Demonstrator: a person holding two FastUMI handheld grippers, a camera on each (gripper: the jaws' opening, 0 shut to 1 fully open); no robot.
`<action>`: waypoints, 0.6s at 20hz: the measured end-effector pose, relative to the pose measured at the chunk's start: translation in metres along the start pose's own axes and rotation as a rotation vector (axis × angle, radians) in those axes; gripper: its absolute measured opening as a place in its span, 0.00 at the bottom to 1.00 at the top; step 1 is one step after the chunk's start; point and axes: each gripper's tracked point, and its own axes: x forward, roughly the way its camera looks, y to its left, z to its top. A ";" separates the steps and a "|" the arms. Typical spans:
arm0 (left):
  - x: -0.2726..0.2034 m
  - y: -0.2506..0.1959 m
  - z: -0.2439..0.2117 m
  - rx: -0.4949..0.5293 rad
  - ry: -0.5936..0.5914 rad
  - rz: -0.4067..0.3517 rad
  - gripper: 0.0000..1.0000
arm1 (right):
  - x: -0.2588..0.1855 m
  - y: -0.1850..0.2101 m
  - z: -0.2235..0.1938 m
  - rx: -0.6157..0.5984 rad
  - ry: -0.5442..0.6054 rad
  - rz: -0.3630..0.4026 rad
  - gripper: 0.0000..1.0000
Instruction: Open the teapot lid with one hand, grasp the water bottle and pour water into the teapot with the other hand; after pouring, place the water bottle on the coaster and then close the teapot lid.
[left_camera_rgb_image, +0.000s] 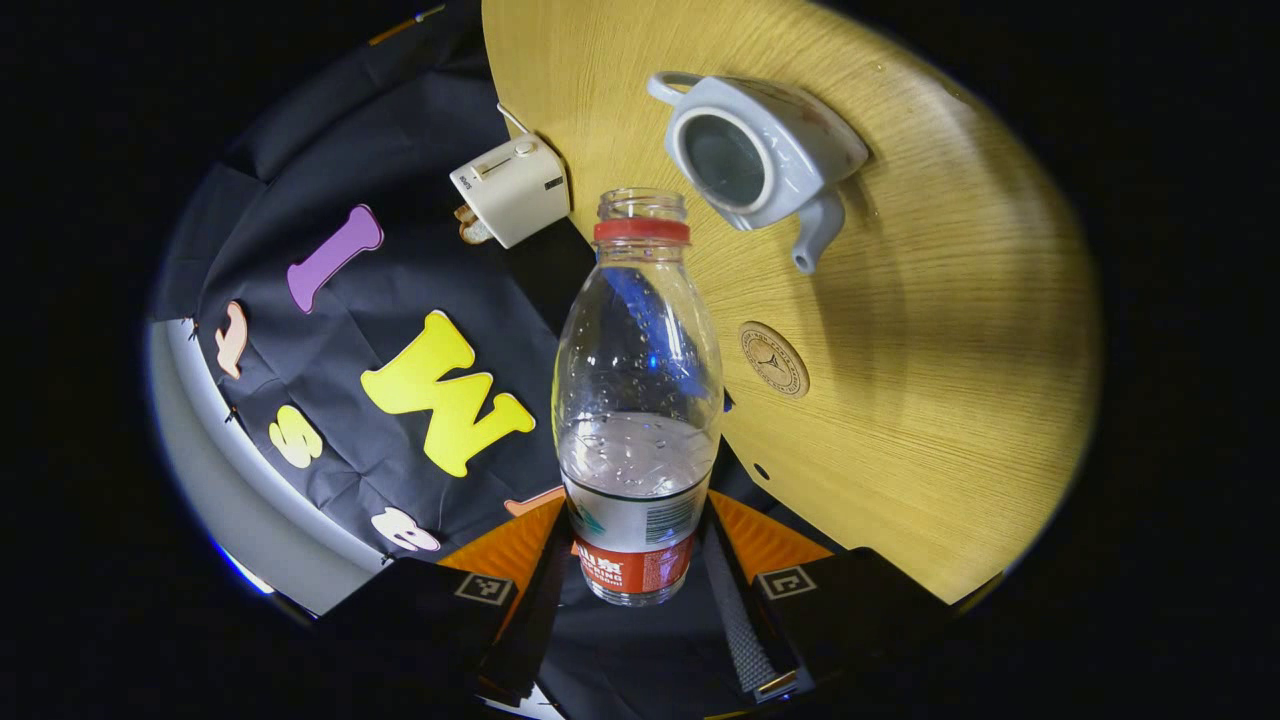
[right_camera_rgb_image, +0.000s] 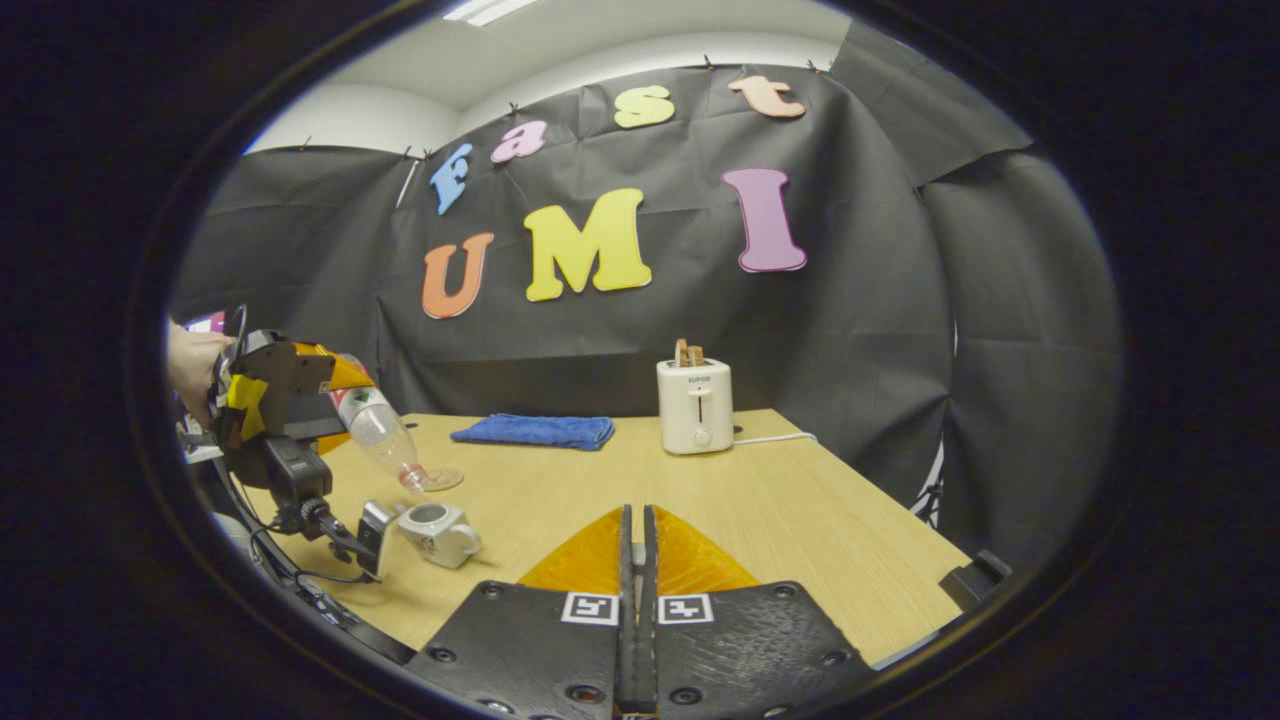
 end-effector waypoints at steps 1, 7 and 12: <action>0.000 0.000 0.001 -0.002 0.000 0.005 0.74 | 0.000 0.000 0.000 0.001 0.001 -0.001 0.00; 0.002 -0.007 0.005 -0.146 -0.051 0.015 0.73 | -0.003 0.003 0.003 0.002 0.000 -0.006 0.00; -0.008 -0.035 0.008 -0.460 -0.105 -0.063 0.73 | -0.006 0.015 0.012 0.028 -0.010 0.005 0.00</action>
